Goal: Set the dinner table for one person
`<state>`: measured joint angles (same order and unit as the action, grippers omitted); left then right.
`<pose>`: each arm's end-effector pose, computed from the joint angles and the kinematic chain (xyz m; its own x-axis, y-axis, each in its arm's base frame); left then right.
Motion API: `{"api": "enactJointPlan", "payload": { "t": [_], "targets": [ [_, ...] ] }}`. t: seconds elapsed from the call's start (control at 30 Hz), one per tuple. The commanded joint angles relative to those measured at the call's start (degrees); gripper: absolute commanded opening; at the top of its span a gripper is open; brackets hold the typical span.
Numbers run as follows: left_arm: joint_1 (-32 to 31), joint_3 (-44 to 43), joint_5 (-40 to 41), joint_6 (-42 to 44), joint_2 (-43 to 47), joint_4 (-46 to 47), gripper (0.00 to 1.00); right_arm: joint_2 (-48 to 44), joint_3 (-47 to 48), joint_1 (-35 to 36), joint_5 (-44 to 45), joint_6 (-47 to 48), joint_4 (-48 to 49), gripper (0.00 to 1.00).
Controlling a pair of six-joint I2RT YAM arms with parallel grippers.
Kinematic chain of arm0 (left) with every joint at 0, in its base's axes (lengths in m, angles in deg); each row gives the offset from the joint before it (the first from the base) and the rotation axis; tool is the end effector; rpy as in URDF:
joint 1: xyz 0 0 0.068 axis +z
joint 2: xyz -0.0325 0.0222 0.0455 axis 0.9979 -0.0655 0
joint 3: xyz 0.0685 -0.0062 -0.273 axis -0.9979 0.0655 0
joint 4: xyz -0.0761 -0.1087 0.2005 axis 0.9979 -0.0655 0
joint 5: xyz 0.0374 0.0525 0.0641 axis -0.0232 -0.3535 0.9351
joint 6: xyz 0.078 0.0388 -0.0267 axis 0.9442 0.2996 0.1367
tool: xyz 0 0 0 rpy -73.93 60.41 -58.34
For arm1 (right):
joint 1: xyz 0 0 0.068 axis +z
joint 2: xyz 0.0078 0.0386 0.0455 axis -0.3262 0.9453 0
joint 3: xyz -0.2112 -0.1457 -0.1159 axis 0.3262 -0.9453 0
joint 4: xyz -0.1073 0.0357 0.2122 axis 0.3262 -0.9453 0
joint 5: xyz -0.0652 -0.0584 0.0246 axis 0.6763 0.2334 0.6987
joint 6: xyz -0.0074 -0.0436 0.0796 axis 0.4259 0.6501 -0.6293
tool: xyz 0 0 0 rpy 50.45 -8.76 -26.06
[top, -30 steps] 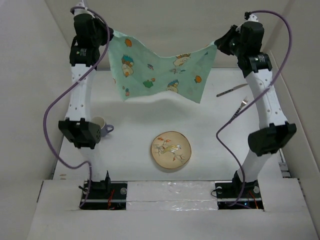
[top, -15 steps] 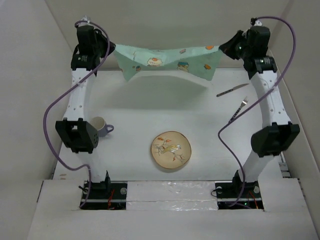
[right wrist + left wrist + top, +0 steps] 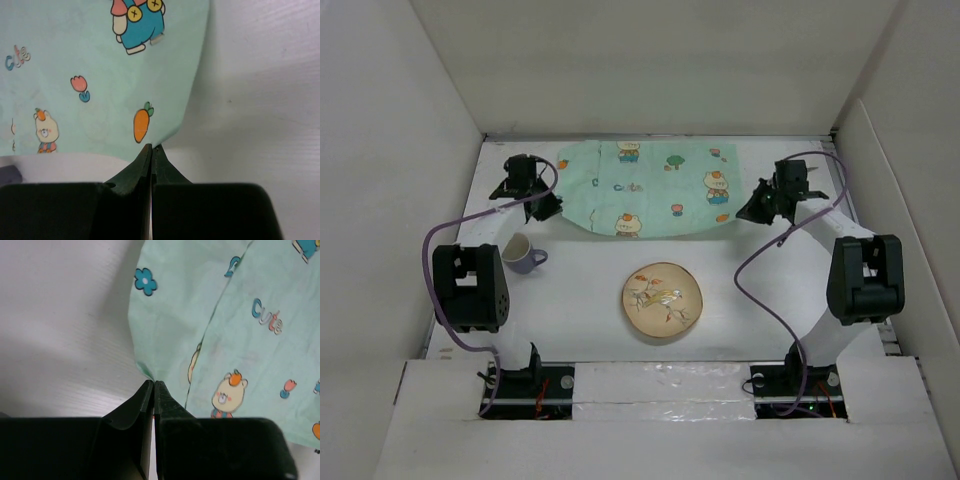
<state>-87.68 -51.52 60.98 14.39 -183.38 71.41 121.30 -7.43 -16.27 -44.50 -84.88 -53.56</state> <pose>0.3819 -0.0185 0.2376 -0.5931 -0.5338 -0.6027 -0.2609 0.8356 -0.4834 0.3716 0.0405 0.2091 -0.7515 0.4755 -0.4573 0.1984 0.8240 0.5307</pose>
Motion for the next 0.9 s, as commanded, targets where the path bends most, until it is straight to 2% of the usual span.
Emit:
{"api": "enactJointPlan", "payload": {
  "t": [0.0, 0.43, 0.83, 0.87],
  "targets": [
    [0.20, 1.06, 2.11, 1.85, 1.18, 2.50, 0.00, -1.26, -1.31, 0.57, 2.29, 2.08, 2.85, 0.00],
    [0.20, 11.78, 5.01, 6.51, 6.54, -2.51, 0.00, -6.71, -9.13, -1.27, 4.76, 3.05, -1.02, 0.00],
    [-0.41, 14.95, 5.71, 7.92, 8.39, -4.62, 0.00, -10.57, -15.99, -1.80, 3.44, 3.75, -2.16, 0.00],
    [-1.20, 14.87, 7.89, 8.09, 8.22, -4.89, 0.00, -11.19, -16.34, -1.80, 3.62, 4.01, -2.25, 0.00]
  ]
}}
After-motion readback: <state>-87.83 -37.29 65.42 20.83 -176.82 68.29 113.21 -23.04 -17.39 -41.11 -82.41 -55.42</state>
